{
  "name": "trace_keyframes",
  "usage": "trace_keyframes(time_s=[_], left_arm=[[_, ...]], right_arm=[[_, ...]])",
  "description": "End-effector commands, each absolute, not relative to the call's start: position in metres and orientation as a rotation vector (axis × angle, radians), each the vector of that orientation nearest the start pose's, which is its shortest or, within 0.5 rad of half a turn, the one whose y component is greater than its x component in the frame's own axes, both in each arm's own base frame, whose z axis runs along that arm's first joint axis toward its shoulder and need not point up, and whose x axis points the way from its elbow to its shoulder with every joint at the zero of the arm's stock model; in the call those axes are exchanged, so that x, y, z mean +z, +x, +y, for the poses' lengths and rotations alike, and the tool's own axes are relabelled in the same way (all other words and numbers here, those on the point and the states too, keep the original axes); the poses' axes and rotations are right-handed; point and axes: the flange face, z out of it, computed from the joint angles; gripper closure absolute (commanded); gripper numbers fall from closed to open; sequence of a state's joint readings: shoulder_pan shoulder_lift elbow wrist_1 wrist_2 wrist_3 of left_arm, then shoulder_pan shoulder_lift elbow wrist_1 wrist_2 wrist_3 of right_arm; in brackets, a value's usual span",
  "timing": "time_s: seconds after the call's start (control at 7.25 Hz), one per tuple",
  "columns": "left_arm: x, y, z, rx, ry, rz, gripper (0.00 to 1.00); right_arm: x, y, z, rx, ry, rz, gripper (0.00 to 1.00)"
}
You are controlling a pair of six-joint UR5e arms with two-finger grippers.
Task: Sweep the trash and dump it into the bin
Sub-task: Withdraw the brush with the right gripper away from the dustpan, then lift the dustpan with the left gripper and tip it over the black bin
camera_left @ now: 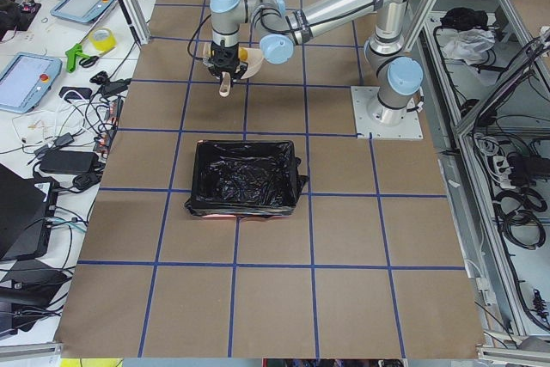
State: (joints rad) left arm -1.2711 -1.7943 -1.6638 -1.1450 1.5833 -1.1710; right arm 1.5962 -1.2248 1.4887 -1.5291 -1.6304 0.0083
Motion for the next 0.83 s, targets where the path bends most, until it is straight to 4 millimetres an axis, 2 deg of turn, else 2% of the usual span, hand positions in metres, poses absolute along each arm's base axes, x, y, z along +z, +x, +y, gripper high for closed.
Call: trace_keyframes(time_s=[0.0, 0.14, 0.28, 0.41, 0.69], left_arm=[[0.386, 0.121, -0.593, -0.197, -2.065, 2.421, 1.00], [0.397, 0.146, -0.598, -0.235, -2.033, 2.448, 1.00], [0.404, 0.179, -0.596, -0.265, -1.958, 2.500, 1.00], [0.404, 0.217, -0.587, -0.257, -1.971, 2.517, 1.00], [0.403, 0.270, -0.566, -0.259, -1.911, 2.567, 1.00]], right_arm=[[0.333, 0.030, -0.608, 0.432, -0.085, 3.184, 1.00], [0.328, -0.010, -0.612, 0.441, -0.141, 3.188, 1.00], [0.310, -0.052, -0.621, 0.397, -0.147, 3.199, 1.00], [0.292, -0.086, -0.615, 0.379, -0.127, 3.194, 1.00], [0.261, -0.088, -0.601, 0.341, -0.121, 3.201, 1.00]])
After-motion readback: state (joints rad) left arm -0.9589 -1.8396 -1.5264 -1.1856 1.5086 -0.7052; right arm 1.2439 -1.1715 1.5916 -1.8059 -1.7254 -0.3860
